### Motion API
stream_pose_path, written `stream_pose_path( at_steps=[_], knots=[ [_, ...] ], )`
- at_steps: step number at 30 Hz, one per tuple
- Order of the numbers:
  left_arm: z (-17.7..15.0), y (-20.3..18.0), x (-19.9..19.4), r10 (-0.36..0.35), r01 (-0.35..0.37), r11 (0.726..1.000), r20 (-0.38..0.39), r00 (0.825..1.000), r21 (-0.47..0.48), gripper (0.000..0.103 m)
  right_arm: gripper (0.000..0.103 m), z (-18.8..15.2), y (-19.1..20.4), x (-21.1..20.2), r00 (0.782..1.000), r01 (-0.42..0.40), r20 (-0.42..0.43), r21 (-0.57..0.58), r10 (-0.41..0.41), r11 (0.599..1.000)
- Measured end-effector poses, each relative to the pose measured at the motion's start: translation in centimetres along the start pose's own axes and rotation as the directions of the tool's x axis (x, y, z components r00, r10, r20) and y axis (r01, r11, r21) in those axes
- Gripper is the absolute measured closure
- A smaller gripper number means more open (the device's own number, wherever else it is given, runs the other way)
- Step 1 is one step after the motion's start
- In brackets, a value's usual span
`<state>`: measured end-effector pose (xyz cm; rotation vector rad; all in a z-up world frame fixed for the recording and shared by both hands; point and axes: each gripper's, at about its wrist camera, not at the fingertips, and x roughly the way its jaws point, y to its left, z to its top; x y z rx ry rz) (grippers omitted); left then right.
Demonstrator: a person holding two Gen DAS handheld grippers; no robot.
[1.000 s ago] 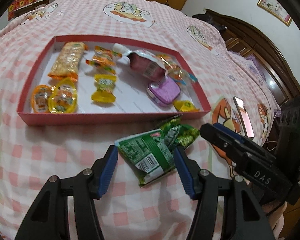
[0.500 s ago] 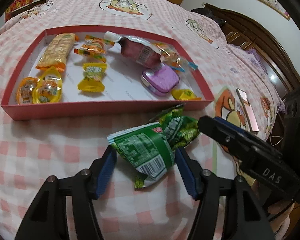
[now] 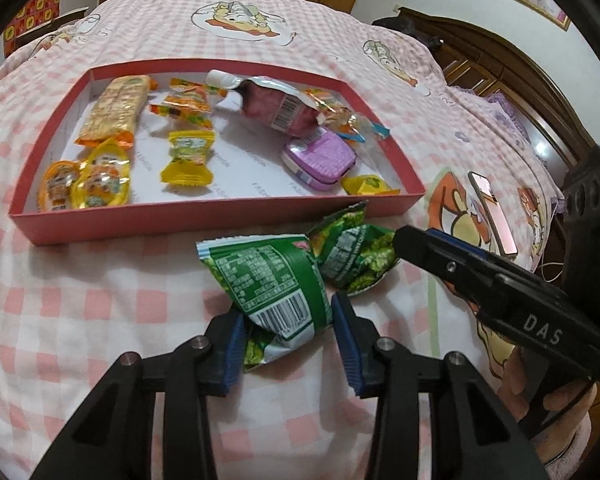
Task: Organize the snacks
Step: 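Grasp the green snack bag with the left tool while the right tool grasps the green pea bag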
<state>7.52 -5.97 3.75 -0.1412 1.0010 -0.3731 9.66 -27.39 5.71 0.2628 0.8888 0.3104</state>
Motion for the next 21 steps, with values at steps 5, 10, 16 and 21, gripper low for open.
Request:
stream_pose_path(
  at_steps=[5, 10, 16, 21],
  knots=[
    [-0.2, 1.5, -1.2, 0.029, -0.029, 0.999, 0.01, 1.0, -0.017, 0.061, 0.046, -0.2, 0.5, 0.3, 1.0, -0.015, -0.009, -0.008, 0.014, 1.0],
    [-0.4, 3.3, -2.5, 0.077, -0.076, 0.996, 0.029, 0.997, -0.037, 0.061, 0.046, -0.4, 1.0, 0.7, 0.999, -0.036, -0.022, -0.013, 0.036, 0.999],
    [-0.6, 5.1, -3.2, 0.098, -0.094, 0.992, 0.04, 0.994, -0.079, 0.061, 0.046, -0.5, 1.8, 1.7, 0.998, -0.048, -0.05, -0.021, 0.046, 0.999],
    [-0.8, 5.9, -3.4, 0.089, -0.084, 0.992, 0.04, 0.995, -0.098, 0.061, 0.046, -0.5, 2.4, 2.5, 0.997, -0.06, -0.056, -0.025, 0.058, 0.998]
  ],
)
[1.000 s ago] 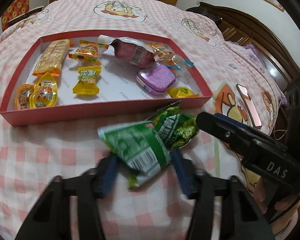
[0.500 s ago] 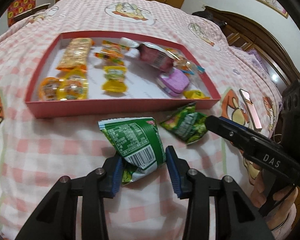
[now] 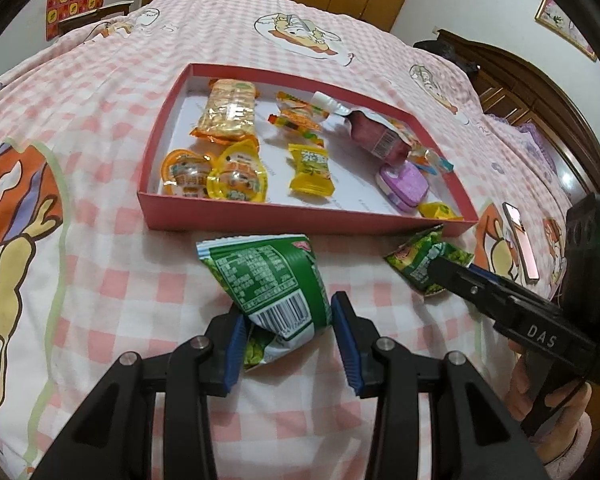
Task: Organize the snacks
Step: 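Grasp the green snack bag with the left tool while the right tool grasps the green pea bag, then carry the green snack bag and green pea bag over the red box with both tools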
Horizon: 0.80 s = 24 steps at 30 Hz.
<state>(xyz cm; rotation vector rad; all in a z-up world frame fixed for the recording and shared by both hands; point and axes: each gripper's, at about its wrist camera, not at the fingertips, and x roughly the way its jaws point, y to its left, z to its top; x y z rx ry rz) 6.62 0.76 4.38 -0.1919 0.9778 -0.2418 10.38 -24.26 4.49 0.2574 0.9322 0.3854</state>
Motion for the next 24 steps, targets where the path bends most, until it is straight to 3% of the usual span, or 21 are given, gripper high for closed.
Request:
stream_pose_path(
  at_steps=[7, 9, 15, 24],
  knots=[
    [-0.2, -0.1, 0.1, -0.01, 0.01, 1.0, 0.003, 1.0, 0.009, 0.061, 0.046, -0.2, 0.2, 0.8, 1.0, 0.004, 0.008, 0.001, -0.004, 1.0],
    [-0.2, 0.1, 0.1, -0.02, 0.02, 1.0, 0.003, 1.0, 0.001, 0.061, 0.056, -0.2, 0.2, 0.7, 1.0, 0.003, 0.013, 0.001, -0.003, 1.0],
    [-0.3, 0.5, -0.3, -0.031, 0.031, 0.999, 0.006, 0.999, -0.011, 0.061, 0.068, -0.6, 0.7, 0.3, 1.0, 0.002, 0.026, -0.006, -0.001, 1.0],
    [-0.1, 0.5, -1.2, -0.04, 0.041, 0.999, 0.024, 0.999, -0.006, 0.061, 0.075, -1.3, 1.2, -1.2, 0.999, -0.023, 0.046, -0.009, 0.023, 1.0]
  ],
)
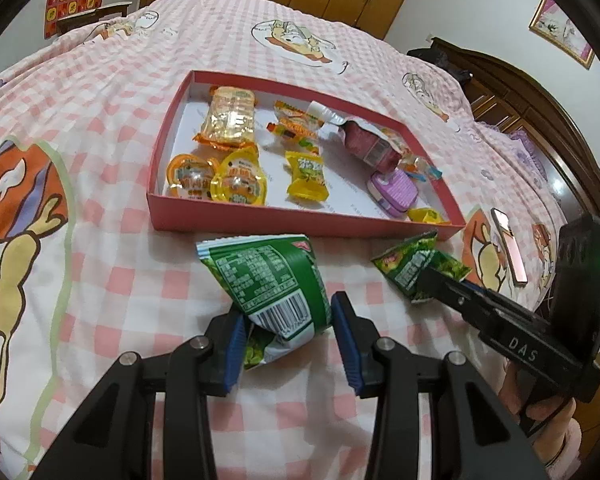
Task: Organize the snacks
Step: 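Carry the green snack bag and green pea bag over the red box with both tools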
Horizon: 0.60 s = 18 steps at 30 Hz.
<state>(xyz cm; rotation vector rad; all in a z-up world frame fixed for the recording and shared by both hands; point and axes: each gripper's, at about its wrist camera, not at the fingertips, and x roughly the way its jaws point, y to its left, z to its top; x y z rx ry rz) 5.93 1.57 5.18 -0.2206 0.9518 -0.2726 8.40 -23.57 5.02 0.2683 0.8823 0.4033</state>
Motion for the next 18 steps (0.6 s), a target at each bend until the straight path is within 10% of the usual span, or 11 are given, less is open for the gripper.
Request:
stream_pose_path(
  at_steps=[18],
  knots=[
    [0.5, -0.8, -1.9, 0.007, -0.007, 1.0, 0.034, 0.999, 0.013, 0.061, 0.075, -0.5, 1.7, -2.5, 0.998, -0.045, 0.038, -0.042, 0.047, 0.998]
  ],
)
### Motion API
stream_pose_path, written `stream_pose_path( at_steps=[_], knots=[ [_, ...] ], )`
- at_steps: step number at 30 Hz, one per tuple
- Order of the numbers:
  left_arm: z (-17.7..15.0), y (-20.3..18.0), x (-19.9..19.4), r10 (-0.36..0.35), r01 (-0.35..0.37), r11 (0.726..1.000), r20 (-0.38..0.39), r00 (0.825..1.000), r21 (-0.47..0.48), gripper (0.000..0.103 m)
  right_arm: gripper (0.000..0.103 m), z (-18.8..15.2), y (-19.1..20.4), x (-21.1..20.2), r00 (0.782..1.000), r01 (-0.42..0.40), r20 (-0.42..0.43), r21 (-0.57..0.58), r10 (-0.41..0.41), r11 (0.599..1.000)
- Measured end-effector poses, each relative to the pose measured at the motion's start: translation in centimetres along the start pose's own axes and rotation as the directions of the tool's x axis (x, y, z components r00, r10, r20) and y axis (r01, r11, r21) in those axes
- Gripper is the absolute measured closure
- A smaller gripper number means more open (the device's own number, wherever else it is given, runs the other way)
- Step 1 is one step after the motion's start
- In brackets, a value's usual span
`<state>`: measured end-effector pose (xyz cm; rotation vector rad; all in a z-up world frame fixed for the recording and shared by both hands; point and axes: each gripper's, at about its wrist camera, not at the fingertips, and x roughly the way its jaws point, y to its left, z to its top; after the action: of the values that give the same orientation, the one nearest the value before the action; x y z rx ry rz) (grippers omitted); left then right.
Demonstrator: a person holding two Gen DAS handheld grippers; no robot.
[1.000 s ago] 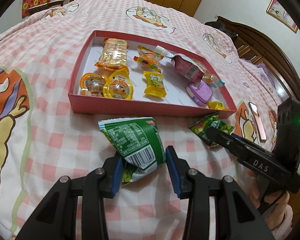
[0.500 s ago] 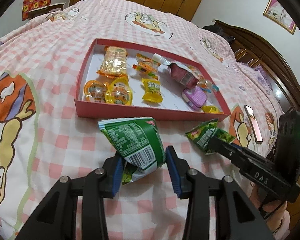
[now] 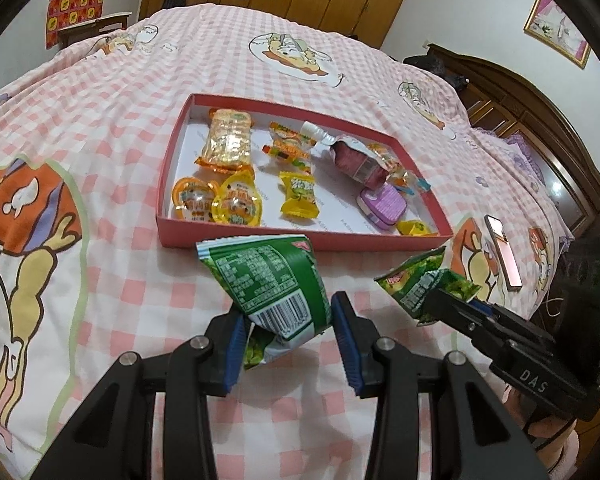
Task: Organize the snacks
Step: 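Carry the green snack bag and green pea bag over the red box with both tools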
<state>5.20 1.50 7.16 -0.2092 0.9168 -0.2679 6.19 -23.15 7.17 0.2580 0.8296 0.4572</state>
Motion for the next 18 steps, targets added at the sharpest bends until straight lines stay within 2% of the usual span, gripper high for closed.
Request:
stream_pose_path(
  at_steps=[9, 18],
  knots=[
    [2.3, -1.0, -0.4, -0.008, 0.008, 0.999, 0.022, 1.0, 0.032, 0.061, 0.075, 1.7, 0.3, -0.1, 1.0, -0.008, 0.01, -0.01, 0.008, 1.0],
    [5.1, -1.8, 1.2, -0.013, 0.011, 0.998, 0.031, 0.999, 0.062, 0.061, 0.075, 3.9, 0.6, 0.7, 0.999, 0.011, 0.031, -0.03, -0.01, 0.999]
  ],
)
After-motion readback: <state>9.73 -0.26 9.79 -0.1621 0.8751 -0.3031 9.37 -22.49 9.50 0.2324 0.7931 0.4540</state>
